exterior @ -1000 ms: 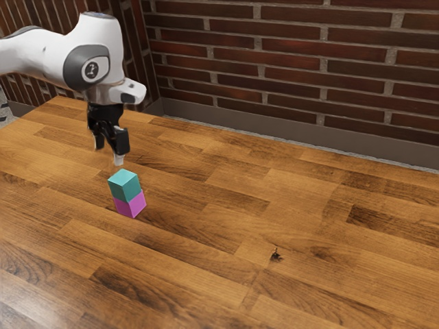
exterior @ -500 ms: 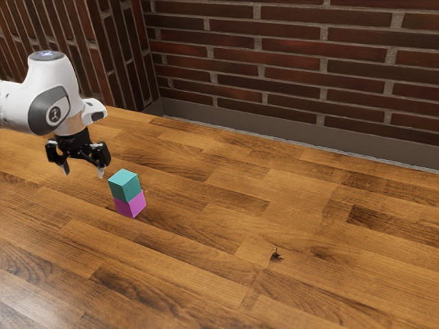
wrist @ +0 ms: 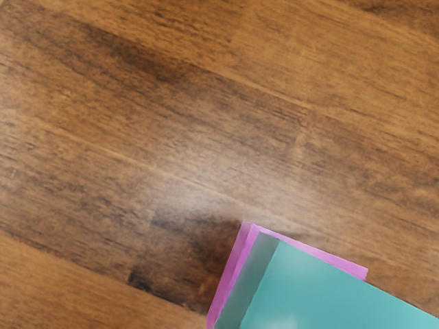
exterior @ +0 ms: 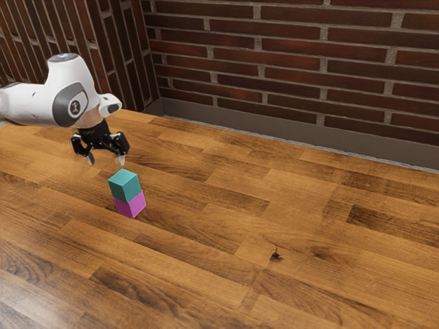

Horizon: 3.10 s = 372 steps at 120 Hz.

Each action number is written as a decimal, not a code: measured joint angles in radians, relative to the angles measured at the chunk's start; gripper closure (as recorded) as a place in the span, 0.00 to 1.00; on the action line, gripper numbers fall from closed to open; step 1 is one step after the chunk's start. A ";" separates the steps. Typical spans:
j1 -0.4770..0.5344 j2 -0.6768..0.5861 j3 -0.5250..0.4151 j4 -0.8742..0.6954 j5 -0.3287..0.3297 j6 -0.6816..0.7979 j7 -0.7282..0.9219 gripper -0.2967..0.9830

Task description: Pick up the blue block with one arm, and put the blue block on the table with one arm

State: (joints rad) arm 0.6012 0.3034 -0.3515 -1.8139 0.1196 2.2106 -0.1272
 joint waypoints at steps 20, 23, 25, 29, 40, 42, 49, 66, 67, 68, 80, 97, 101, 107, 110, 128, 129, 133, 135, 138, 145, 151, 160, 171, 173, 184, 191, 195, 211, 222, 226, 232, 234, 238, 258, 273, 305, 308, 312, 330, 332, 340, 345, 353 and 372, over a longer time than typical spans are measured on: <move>-0.025 0.001 -0.001 -0.015 -0.002 -0.028 0.049 0.23; -0.023 -0.002 -0.001 -0.024 -0.003 -0.033 0.053 0.23; -0.022 -0.004 -0.001 -0.031 -0.003 -0.036 0.055 0.23; -0.020 -0.008 -0.001 -0.041 -0.003 -0.042 0.059 0.23; -0.019 -0.007 -0.001 -0.050 -0.004 -0.053 0.071 0.23; -0.019 -0.006 -0.001 -0.049 -0.004 -0.054 0.073 0.23; -0.020 -0.004 0.000 -0.043 -0.003 -0.059 0.083 0.23; -0.018 -0.010 0.002 -0.040 -0.001 -0.067 0.120 0.23; -0.019 -0.010 0.002 -0.040 -0.001 -0.068 0.123 0.23; -0.019 -0.009 0.002 -0.040 -0.001 -0.068 0.126 0.23; -0.024 0.005 0.002 -0.030 0.000 -0.071 0.160 0.23; -0.026 0.026 0.004 -0.019 0.001 -0.074 0.200 0.23; -0.025 0.031 0.004 -0.019 0.001 -0.074 0.208 0.23; -0.024 0.037 0.005 -0.018 0.001 -0.075 0.220 0.23; -0.024 0.040 0.005 -0.018 0.001 -0.075 0.225 0.23; -0.027 0.069 0.016 -0.018 0.001 -0.075 0.254 0.23; -0.027 0.070 0.016 -0.018 0.001 -0.075 0.255 0.23; -0.028 0.076 0.017 -0.018 0.002 -0.075 0.260 0.23; -0.028 0.078 0.018 -0.018 0.002 -0.075 0.262 0.23; -0.029 0.080 0.018 -0.018 0.002 -0.075 0.266 0.23; -0.030 0.083 0.019 -0.018 0.002 -0.075 0.273 0.24; -0.029 0.084 0.019 -0.018 0.002 -0.075 0.279 0.24; -0.029 0.090 0.019 -0.011 0.010 -0.075 0.287 0.24; -0.030 0.102 0.019 0.008 0.017 -0.075 0.295 0.24; -0.030 0.103 0.019 0.010 0.018 -0.075 0.297 0.24; -0.032 0.106 0.018 0.016 0.020 -0.075 0.304 0.24; -0.033 0.111 0.018 0.019 0.021 -0.075 0.309 0.25; -0.033 0.116 0.017 0.022 0.021 -0.075 0.311 0.26; -0.040 0.137 0.017 0.048 0.022 -0.075 0.319 0.30; -0.044 0.140 0.017 0.052 0.022 -0.075 0.324 0.35; -0.046 0.140 0.017 0.052 0.022 -0.075 0.325 0.37; -0.048 0.140 0.017 0.052 0.022 -0.075 0.327 0.42; -0.048 0.141 0.017 0.052 0.022 -0.075 0.328 0.43; -0.049 0.141 0.017 0.052 0.023 -0.075 0.329 0.45; -0.075 0.125 0.013 0.058 0.028 -0.073 0.329 0.50; -0.157 0.120 0.010 0.093 0.030 -0.073 0.324 0.50; -0.260 0.254 0.014 0.153 0.034 -0.071 0.309 0.51; -0.261 0.259 0.015 0.153 0.035 -0.071 0.308 0.51; -0.262 0.266 0.015 0.154 0.035 -0.071 0.306 0.50; -0.262 0.256 0.018 0.154 0.028 -0.073 0.307 0.40; -0.262 0.249 0.018 0.154 0.027 -0.073 0.308 0.38; -0.263 0.230 0.014 0.154 0.024 -0.077 0.311 0.34; -0.262 0.208 0.014 0.154 0.023 -0.085 0.313 0.32; -0.255 0.111 0.014 0.154 0.020 -0.130 0.317 0.30; -0.256 -0.186 0.005 0.209 -0.004 -0.387 0.337 0.26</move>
State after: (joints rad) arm 0.3456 0.1171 -0.3461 -1.6050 0.1152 1.8235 0.2101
